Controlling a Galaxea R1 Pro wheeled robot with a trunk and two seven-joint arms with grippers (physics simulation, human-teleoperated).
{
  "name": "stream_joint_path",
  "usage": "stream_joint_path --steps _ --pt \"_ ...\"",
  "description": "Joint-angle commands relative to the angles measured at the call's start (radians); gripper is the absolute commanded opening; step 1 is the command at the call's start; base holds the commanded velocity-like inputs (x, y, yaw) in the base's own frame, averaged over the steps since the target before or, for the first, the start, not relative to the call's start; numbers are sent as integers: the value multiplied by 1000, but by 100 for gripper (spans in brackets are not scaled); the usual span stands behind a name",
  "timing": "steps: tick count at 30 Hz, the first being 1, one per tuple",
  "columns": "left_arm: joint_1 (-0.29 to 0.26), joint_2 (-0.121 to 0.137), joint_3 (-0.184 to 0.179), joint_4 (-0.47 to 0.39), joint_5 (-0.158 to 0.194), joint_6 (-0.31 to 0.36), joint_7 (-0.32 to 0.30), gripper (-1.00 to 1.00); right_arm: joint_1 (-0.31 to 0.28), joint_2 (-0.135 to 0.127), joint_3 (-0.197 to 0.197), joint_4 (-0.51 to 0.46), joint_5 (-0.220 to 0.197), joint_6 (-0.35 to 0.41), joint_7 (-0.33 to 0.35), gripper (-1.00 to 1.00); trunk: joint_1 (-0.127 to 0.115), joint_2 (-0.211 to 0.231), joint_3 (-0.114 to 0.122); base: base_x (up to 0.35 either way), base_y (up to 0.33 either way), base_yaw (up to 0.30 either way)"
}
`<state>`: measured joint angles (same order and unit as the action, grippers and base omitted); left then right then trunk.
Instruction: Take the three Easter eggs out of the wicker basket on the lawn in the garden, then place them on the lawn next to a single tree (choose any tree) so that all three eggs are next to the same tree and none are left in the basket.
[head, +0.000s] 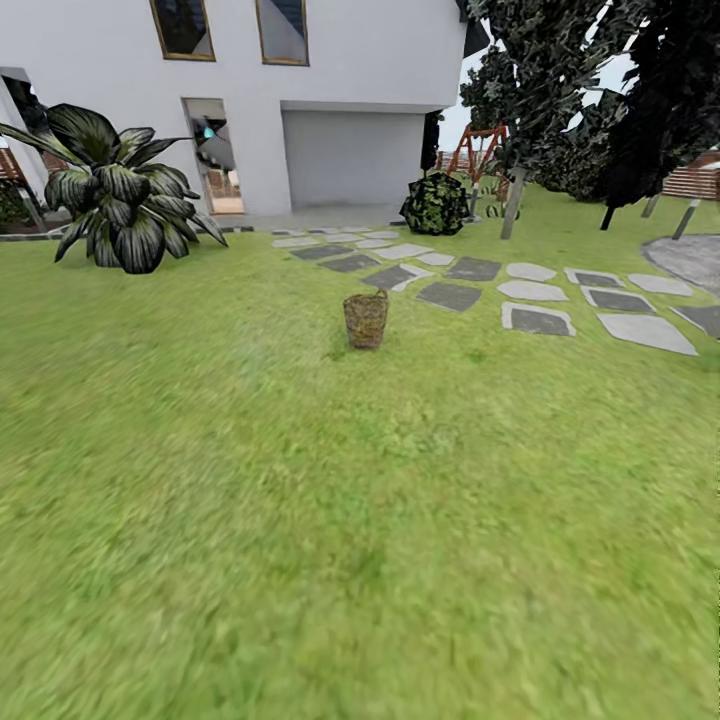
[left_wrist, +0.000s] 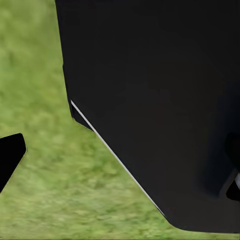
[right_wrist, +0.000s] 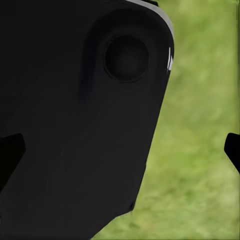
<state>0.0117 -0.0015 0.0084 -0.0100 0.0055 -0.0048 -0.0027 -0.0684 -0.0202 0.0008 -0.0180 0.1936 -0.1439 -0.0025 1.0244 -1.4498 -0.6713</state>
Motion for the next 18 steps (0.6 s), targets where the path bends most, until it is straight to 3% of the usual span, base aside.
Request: stream_joint_path --steps 1,18 --pt "0 0 1 -1 1 -1 0 100 -1 0 0 1 5 -3 0 100 1 0 -1 340 0 -122" --pt "0 0 1 -1 1 -1 0 100 -1 -1 5 2 18 -1 1 100 1 0 -1 340 0 -15"
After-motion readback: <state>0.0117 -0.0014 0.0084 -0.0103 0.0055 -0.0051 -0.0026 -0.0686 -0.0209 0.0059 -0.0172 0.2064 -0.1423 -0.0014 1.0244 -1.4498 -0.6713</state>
